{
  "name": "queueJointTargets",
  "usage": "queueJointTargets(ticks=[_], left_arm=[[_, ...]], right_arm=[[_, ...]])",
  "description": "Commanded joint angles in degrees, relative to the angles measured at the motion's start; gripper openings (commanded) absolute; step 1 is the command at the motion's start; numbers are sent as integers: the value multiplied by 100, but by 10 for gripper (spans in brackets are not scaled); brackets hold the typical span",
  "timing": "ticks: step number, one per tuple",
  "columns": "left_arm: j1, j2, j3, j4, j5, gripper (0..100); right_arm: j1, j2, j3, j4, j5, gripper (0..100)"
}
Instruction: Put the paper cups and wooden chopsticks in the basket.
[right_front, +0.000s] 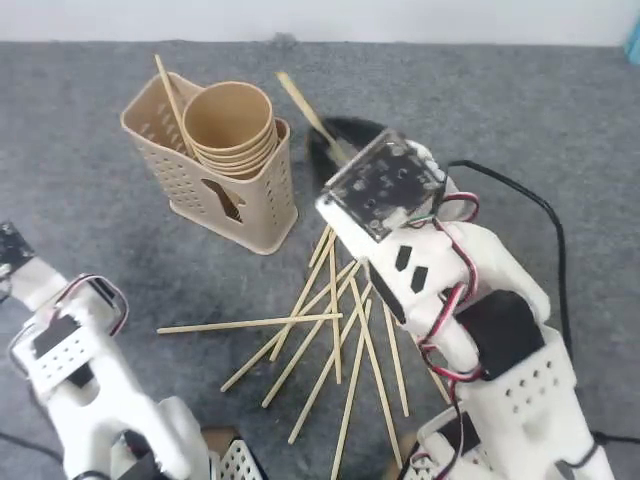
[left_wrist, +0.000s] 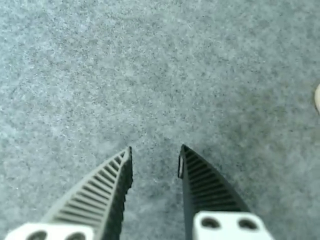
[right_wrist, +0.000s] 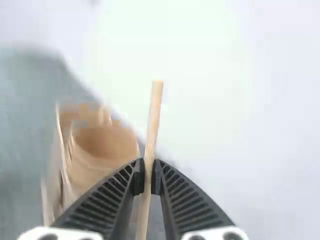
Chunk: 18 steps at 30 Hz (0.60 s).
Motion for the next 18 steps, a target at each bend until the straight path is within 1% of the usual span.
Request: queueJointTargets(ticks=[1, 3, 7, 9, 11, 18], left_arm=[[53, -62, -13, -114, -35, 141], [53, -62, -13, -114, -35, 141], [53, -62, -13, -123, -35, 141], [53, -62, -13, -123, -35, 141], [53, -62, -13, -123, -35, 141], [53, -62, -13, -114, -35, 141]], right_arm=[[-303, 391, -721, -822, -1046, 8], [-400, 778, -1160, -1209, -1618, 8], [-426, 1710, -2303, -1921, -3042, 8], [-418, 2299, -2945, -2167, -3569, 8], [-409, 2905, -3587, -2290, -3701, 8], [-558, 5323, -6321, -2281, -3692, 8]])
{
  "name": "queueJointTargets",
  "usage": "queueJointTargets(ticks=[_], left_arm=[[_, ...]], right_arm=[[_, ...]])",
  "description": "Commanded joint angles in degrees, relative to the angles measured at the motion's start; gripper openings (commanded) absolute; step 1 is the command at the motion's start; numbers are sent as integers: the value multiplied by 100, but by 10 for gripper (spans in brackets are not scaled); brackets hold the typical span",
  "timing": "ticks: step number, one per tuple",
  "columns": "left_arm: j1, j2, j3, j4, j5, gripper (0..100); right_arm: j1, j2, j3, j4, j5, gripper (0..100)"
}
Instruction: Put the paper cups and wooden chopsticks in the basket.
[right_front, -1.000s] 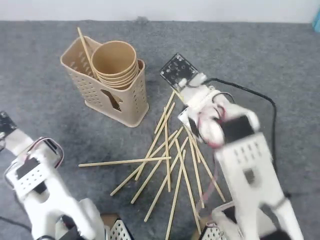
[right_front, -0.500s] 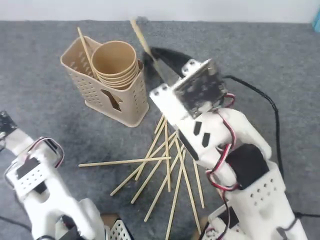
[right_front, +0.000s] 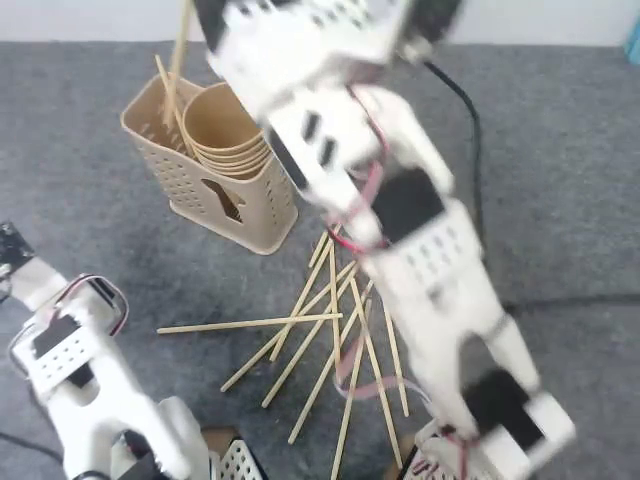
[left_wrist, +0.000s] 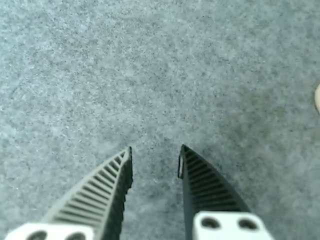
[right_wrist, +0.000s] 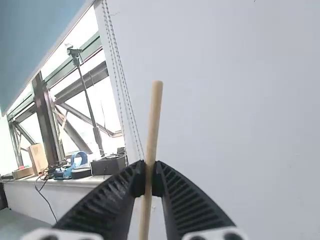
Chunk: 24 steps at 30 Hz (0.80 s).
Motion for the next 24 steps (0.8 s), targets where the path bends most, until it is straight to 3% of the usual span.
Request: queueJointTargets(ticks=[1, 11, 17, 24], left_arm=[[53, -70, 13, -123, -35, 141], [53, -88, 31, -123, -35, 141], [53, -88, 22, -123, -35, 141], [53, -88, 22, -123, -35, 141]], right_arm=[[-136, 1138, -1653, -92, -53, 8], [-154, 4092, -3719, -84, 976, 8], [-84, 4708, -4387, 1024, 1002, 9], [-127, 4778, -4527, 1613, 1090, 33]])
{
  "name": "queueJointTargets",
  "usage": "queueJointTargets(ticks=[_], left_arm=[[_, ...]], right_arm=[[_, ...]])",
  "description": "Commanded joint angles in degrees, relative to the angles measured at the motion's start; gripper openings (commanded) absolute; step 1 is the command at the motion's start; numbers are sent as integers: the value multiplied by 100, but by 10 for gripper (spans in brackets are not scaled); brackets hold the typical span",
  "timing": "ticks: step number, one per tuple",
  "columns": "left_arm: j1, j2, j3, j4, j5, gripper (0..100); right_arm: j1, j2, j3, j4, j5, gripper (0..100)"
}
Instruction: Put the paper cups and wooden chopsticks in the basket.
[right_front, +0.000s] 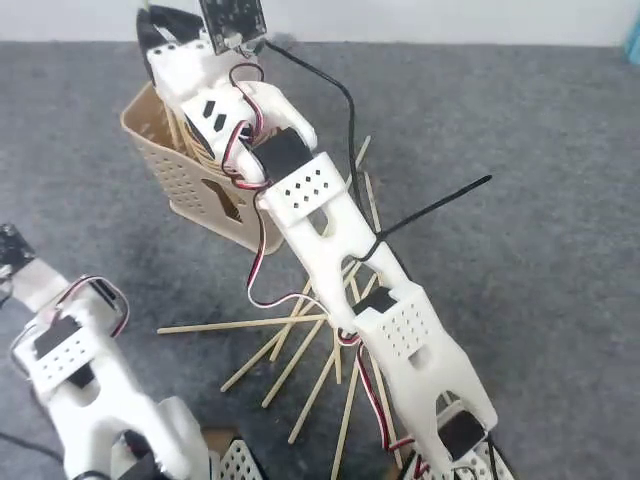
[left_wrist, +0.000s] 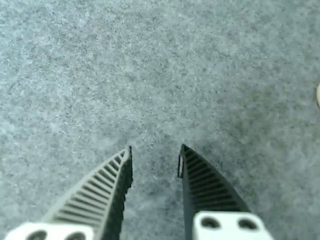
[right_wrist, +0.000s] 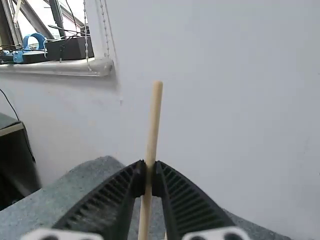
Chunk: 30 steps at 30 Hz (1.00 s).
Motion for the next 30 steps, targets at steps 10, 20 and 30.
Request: queueJointTargets(ticks=[10, 20, 30], left_arm=[[53, -88, -22, -123, -35, 141], [53, -70, -40, -123, -35, 141], [299, -79, -22, -123, -35, 141]], right_arm=[[-259, -1323, -387, 2360, -149, 237], [-259, -3081, -387, 5112, -1380, 237], [400, -4259, 554, 7029, -1380, 188]])
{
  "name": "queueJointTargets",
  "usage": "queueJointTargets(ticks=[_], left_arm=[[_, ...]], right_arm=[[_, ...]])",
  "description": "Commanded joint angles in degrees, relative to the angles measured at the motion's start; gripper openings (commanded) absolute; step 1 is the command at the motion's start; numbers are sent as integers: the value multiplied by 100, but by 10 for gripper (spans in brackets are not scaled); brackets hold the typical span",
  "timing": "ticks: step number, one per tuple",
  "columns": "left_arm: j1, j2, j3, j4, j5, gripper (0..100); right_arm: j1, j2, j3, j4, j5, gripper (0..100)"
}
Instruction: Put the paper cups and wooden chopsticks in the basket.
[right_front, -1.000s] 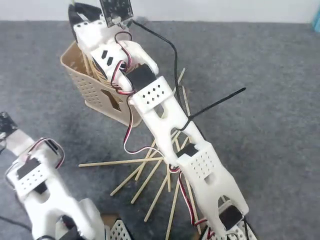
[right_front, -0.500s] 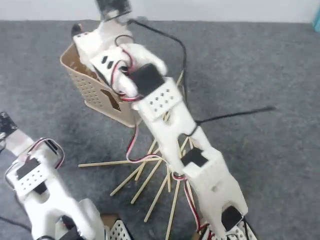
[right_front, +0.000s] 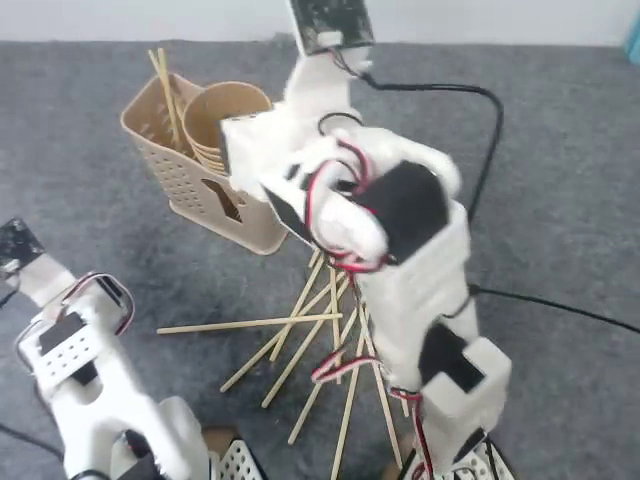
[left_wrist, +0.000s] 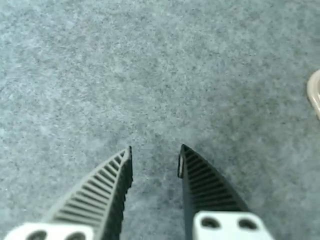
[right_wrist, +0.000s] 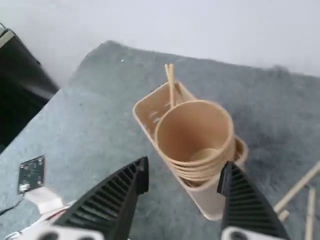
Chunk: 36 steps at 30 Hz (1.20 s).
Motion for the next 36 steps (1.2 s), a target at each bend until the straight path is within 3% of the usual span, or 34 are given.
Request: queueJointTargets(ticks=[1, 7, 15, 21, 27, 32, 36], left_arm=[[97, -79, -22, -123, -35, 141], [114, -79, -22, -123, -44, 141], [211, -88, -22, -114, -44, 141], [211, -88, -22, -105, -44, 141], [211, -88, -22, -97, -62, 141], [229, -114, -92, 273, -747, 141], [334, -114, -136, 440, -888, 142]], right_arm=[[611, -796, 826, 251, -44, 163], [848, -1982, 3692, 242, 519, 48], [1534, -3143, 6752, -127, 589, 41], [2018, -3213, 8695, -418, 607, 41], [2062, -3213, 10207, -1165, 607, 41], [2062, -3213, 11033, -2070, 607, 41], [2079, -3204, 11534, -2642, 607, 43]])
